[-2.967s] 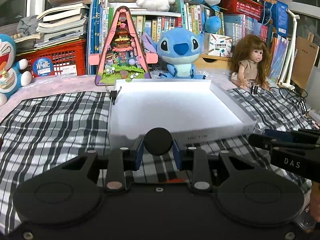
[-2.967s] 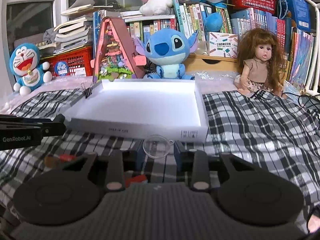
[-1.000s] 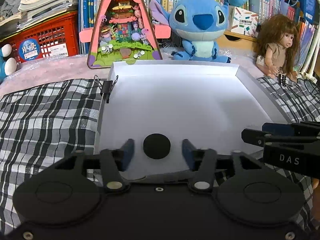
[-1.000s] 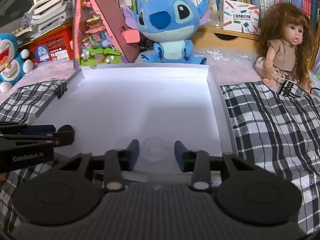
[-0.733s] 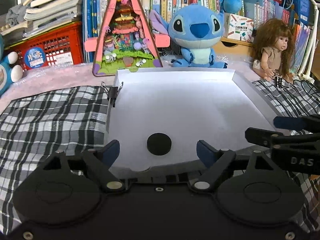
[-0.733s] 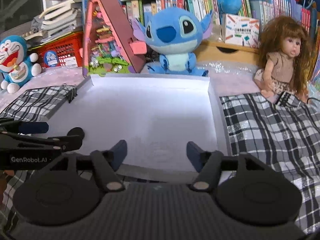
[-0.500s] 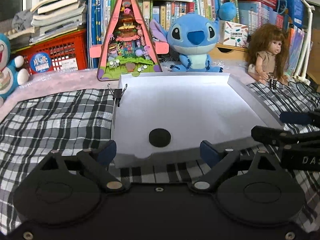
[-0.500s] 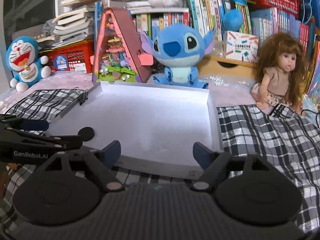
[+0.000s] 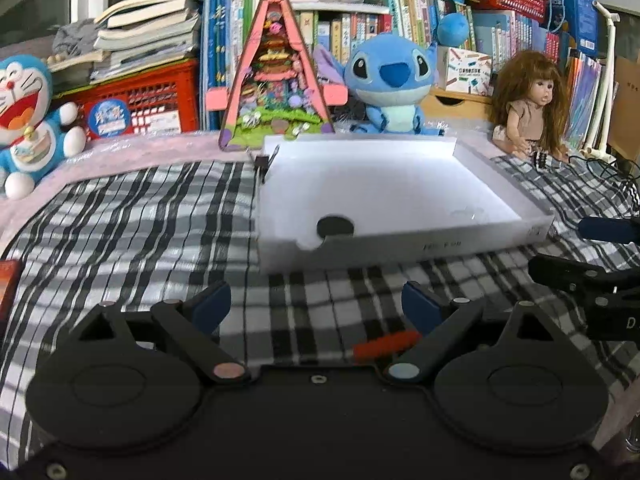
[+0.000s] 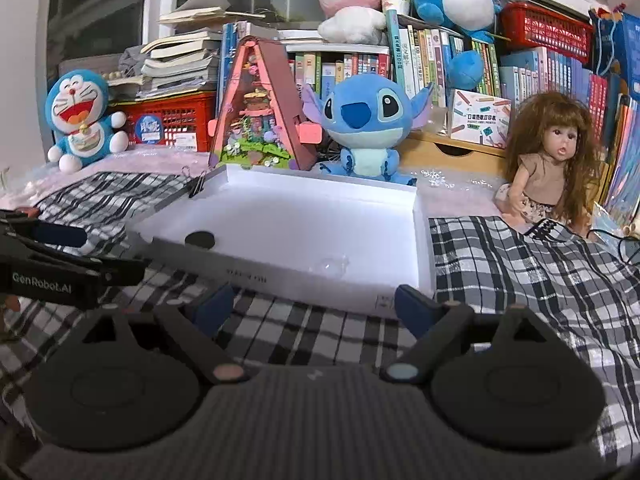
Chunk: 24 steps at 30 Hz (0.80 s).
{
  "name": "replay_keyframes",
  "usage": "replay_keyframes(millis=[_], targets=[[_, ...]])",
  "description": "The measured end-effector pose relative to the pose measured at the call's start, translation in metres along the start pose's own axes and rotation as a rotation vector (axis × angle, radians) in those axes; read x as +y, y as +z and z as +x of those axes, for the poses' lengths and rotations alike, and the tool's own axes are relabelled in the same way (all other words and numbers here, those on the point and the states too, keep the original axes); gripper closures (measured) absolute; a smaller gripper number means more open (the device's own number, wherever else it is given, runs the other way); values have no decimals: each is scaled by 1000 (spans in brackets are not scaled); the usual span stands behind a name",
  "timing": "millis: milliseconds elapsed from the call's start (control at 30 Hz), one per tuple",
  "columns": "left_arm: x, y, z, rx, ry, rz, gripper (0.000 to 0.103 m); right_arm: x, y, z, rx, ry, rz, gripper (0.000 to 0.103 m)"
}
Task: Organize rigid objects
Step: 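Move both open tools back to the objects on the cloth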
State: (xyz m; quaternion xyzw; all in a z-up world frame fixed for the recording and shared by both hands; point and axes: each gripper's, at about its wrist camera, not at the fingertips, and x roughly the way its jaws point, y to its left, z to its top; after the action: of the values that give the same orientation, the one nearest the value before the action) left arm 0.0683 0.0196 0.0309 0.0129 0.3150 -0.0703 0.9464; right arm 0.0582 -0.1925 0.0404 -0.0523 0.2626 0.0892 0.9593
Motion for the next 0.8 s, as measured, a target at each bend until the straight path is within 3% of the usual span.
replay_keyframes(millis=[333, 433, 533, 700, 800], targets=[[12, -25, -11, 33, -19, -26, 13, 7, -29, -8, 37, 27, -55, 9], [10, -29, -15, 33, -33, -13, 18, 8, -36, -10, 51, 34, -60, 9], [8, -32, -18, 37, -49, 8, 29, 7, -43, -12, 65, 54, -57, 12], [7, -37, -21, 53, -65, 17, 55, 11, -48, -16, 72, 81, -77, 24], [8, -39, -21, 62, -67, 23, 62, 14, -50, -18, 73, 85, -87, 29]])
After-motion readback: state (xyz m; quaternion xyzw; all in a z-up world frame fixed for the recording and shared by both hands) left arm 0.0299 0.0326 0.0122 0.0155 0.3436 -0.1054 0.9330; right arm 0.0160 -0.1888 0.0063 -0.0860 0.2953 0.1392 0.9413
